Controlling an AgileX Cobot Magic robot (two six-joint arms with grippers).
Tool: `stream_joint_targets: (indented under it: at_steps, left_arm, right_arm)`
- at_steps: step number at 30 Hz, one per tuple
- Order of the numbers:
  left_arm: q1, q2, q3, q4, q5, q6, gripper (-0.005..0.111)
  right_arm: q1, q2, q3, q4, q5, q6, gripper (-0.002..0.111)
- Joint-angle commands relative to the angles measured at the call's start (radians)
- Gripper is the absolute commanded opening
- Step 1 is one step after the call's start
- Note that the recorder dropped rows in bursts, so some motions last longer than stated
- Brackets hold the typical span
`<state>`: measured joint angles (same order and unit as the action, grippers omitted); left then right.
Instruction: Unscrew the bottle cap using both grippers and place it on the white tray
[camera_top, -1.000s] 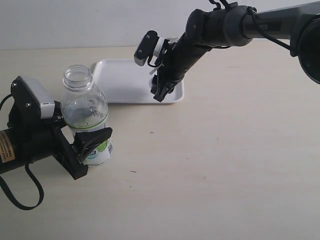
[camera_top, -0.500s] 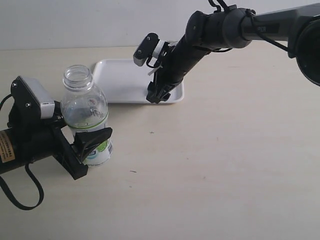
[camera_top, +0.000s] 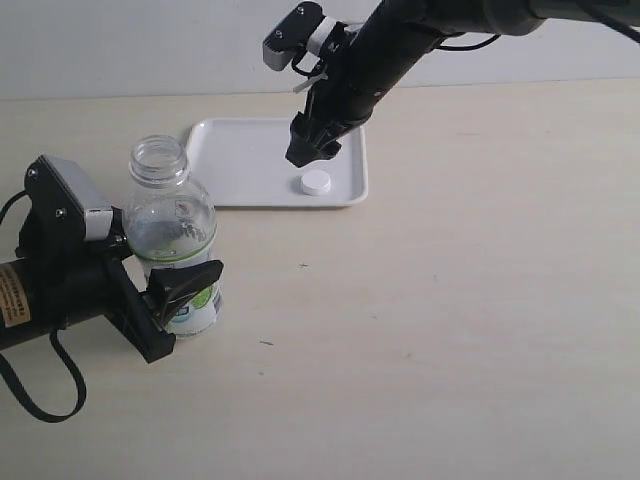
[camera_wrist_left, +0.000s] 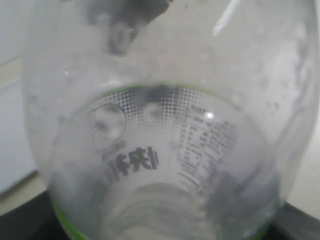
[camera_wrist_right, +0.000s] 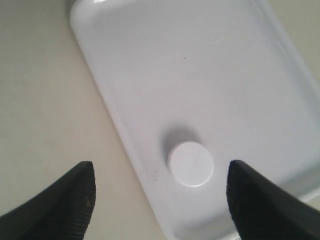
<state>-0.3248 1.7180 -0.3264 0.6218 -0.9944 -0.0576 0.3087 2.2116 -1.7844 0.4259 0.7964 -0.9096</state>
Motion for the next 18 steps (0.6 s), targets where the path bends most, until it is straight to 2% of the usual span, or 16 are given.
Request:
stream_joint_targets:
  at_steps: [1, 8, 14, 18]
  left_arm:
    - [-0.006, 0.023, 0.001, 0.015, -0.031, 0.024, 0.0]
    - [-0.006, 0.027, 0.001, 0.024, -0.033, 0.028, 0.003]
    - [-0.006, 0.027, 0.001, 0.022, -0.033, 0.028, 0.036]
    - [-0.006, 0.027, 0.001, 0.018, -0.033, 0.035, 0.049]
  right_arm:
    - [-0.005, -0.033, 0.0, 0.0, 0.112, 0.006, 0.069]
    - [-0.005, -0.034, 0.0, 0.002, 0.137, 0.025, 0.069]
    - [-0.005, -0.034, 0.0, 0.002, 0.143, 0.025, 0.069]
    - [-0.005, -0.034, 0.0, 0.002, 0.143, 0.025, 0.069]
